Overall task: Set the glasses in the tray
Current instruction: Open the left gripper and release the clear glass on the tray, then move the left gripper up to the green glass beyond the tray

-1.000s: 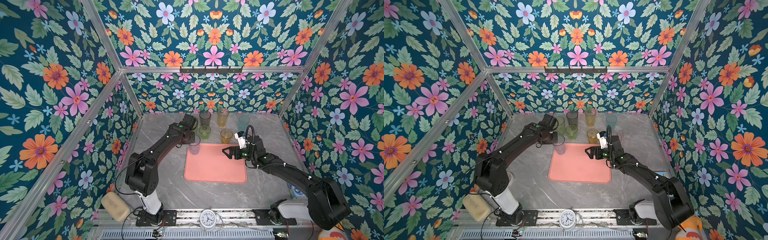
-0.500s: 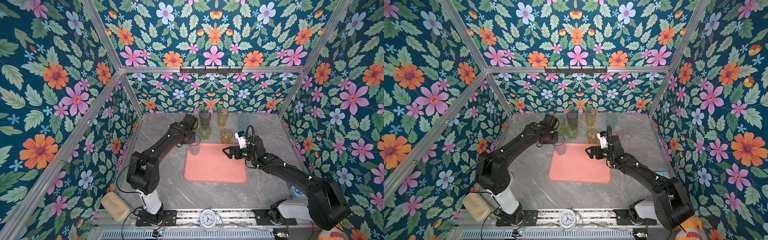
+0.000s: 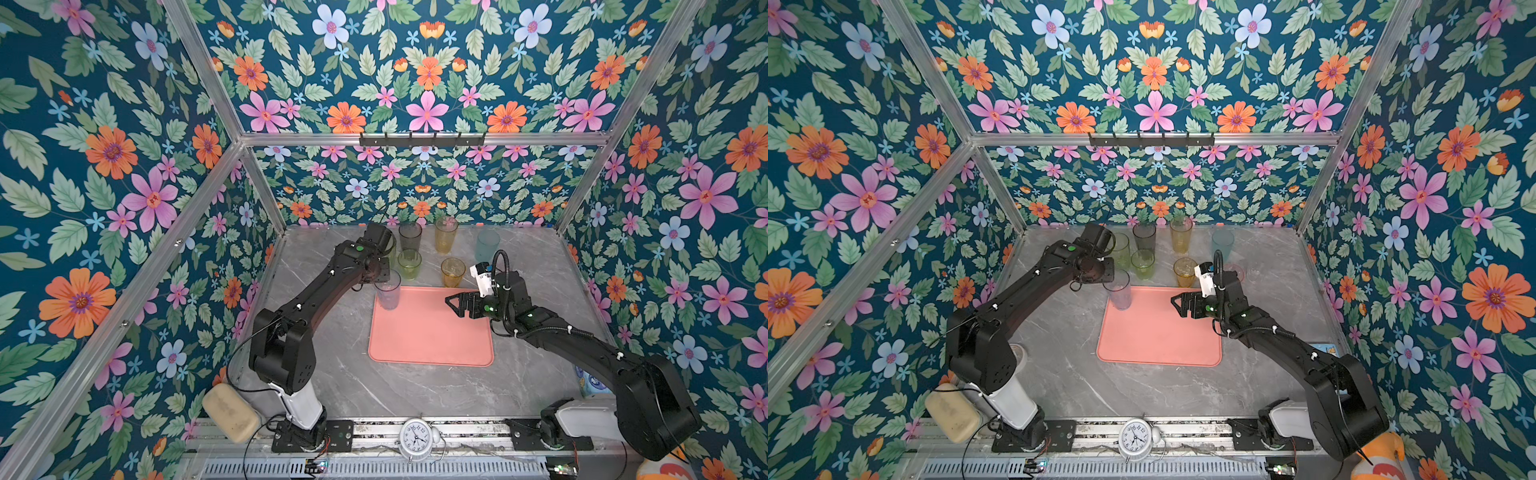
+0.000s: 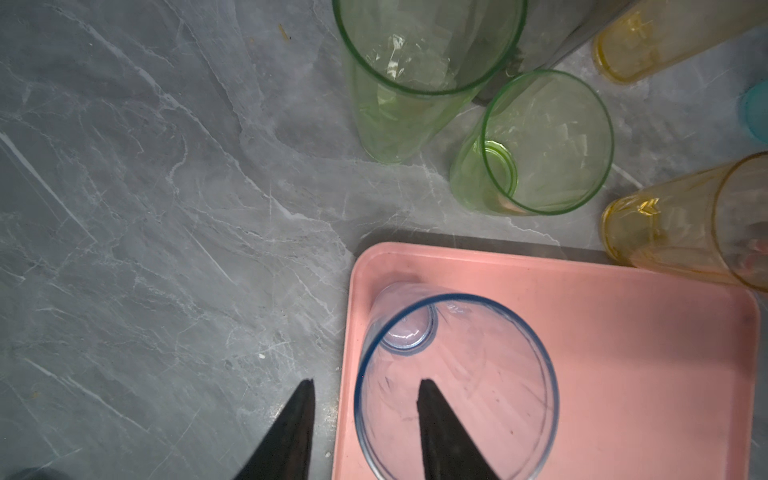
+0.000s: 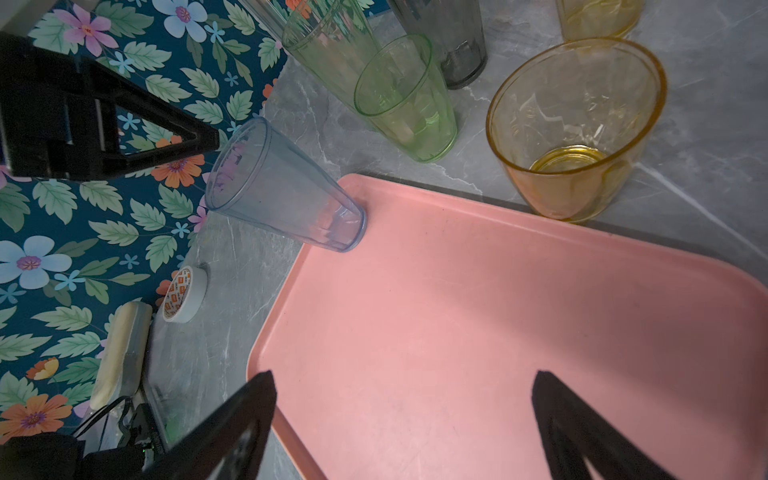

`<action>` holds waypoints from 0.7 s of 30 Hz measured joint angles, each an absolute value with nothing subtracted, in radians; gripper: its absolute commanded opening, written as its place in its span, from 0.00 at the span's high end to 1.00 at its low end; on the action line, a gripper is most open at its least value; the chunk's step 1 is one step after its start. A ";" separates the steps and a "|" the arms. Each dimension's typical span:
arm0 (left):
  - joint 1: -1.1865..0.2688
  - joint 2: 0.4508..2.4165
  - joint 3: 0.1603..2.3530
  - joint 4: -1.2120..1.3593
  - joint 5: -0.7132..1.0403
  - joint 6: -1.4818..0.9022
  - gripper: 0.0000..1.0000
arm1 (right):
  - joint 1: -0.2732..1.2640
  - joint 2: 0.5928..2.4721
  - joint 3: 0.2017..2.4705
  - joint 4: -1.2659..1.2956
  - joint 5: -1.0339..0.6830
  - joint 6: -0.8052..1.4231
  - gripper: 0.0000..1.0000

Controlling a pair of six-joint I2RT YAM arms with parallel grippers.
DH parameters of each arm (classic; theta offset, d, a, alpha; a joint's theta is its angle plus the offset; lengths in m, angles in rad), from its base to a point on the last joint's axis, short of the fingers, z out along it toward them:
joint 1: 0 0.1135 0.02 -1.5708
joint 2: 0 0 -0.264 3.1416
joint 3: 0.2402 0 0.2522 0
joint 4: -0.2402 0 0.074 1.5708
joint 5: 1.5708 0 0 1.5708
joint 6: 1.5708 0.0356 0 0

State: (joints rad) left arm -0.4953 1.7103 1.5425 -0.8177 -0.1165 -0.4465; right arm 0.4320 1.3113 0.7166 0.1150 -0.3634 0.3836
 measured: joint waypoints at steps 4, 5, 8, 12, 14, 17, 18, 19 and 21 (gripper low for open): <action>-0.492 1.688 1.566 -0.826 -0.113 -0.456 0.52 | 0.432 1.308 0.717 0.115 -0.363 0.384 0.03; -0.491 1.682 1.572 -0.826 -0.109 -0.463 0.52 | 0.432 1.308 0.717 0.115 -0.363 0.384 0.03; -0.484 1.680 1.603 -0.827 -0.102 -0.464 0.52 | 0.432 1.310 0.717 0.115 -0.363 0.385 0.03; -0.462 1.686 1.654 -0.828 -0.103 -0.467 0.52 | 0.432 1.321 0.717 0.115 -0.366 0.393 0.03; -0.447 1.687 1.681 -0.827 -0.103 -0.468 0.51 | 0.432 1.324 0.717 0.115 -0.365 0.402 0.03; -0.424 1.698 1.729 -0.823 -0.103 -0.468 0.50 | 0.432 1.324 0.717 0.115 -0.362 0.412 0.03; -0.418 1.702 1.742 -0.821 -0.103 -0.467 0.50 | 0.432 1.323 0.716 0.115 -0.359 0.412 0.03; -0.411 1.709 1.759 -0.822 -0.103 -0.467 0.49 | 0.432 1.321 0.713 0.115 -0.352 0.413 0.03; -0.399 1.725 1.790 -0.816 -0.103 -0.463 0.49 | 0.432 1.319 0.712 0.115 -0.342 0.413 0.03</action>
